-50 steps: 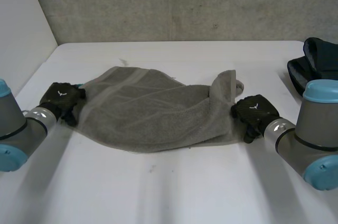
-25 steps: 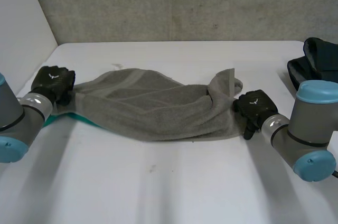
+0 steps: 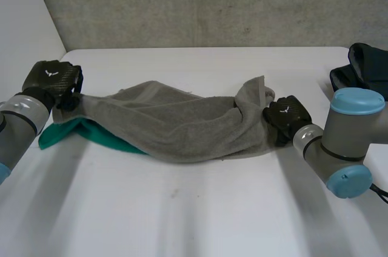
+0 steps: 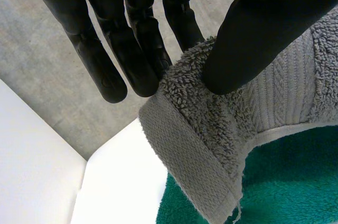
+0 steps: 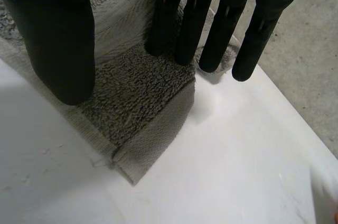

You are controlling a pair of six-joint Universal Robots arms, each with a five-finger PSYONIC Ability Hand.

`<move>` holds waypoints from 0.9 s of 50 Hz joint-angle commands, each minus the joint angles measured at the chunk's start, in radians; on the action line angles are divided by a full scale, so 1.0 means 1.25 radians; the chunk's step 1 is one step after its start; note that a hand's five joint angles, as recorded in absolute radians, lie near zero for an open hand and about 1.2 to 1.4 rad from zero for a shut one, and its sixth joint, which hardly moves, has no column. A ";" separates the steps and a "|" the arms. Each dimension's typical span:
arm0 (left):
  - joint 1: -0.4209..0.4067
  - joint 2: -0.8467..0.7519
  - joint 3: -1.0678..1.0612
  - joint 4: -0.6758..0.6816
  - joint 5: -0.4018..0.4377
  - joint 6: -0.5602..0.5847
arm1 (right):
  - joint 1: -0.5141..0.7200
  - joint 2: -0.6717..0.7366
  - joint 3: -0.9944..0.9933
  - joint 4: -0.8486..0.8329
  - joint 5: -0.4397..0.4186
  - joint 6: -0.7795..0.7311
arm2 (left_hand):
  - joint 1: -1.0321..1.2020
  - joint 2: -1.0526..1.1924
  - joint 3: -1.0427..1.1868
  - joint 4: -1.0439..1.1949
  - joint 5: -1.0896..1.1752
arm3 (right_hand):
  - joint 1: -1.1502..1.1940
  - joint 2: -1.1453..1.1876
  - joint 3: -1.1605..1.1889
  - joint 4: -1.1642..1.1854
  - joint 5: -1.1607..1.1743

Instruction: Fold the laundry.

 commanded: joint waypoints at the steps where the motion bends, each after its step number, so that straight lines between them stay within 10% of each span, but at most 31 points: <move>1: 0.001 -0.006 -0.003 -0.001 0.003 0.001 | 0.003 0.016 -0.028 -0.002 0.004 -0.011 | 0.202 0.164 0.166 0.158 0.199 | 0.100 0.103 0.095 0.096 0.097; 8: 0.005 -0.006 -0.003 -0.001 0.004 0.001 | 0.005 0.042 -0.048 -0.003 0.004 -0.012 | 0.202 0.164 0.166 0.158 0.199 | 0.136 0.138 0.131 0.131 0.132; 13: 0.007 -0.002 -0.004 -0.008 0.004 -0.002 | 0.001 0.053 -0.069 -0.008 0.004 -0.009 | 0.202 0.164 0.166 0.158 0.199 | 0.570 0.572 0.565 0.565 0.566; 28: -0.050 0.187 0.008 -0.253 -0.018 -0.061 | -0.095 -0.220 -0.078 0.233 -0.004 -0.012 | 0.202 0.164 0.166 0.158 0.199 | 0.571 0.573 0.566 0.566 0.567; 32: -0.087 0.243 0.037 -0.315 -0.043 -0.075 | -0.101 -0.246 -0.053 0.364 -0.012 0.036 | 0.202 0.164 0.166 0.158 0.199 | -0.005 -0.002 -0.010 -0.009 -0.008; 45: -0.201 0.291 0.205 -0.450 -0.144 -0.142 | 0.015 -0.229 0.207 0.103 -0.047 0.326 | 0.202 0.164 0.166 0.158 0.199 | -0.167 -0.165 -0.172 -0.172 -0.171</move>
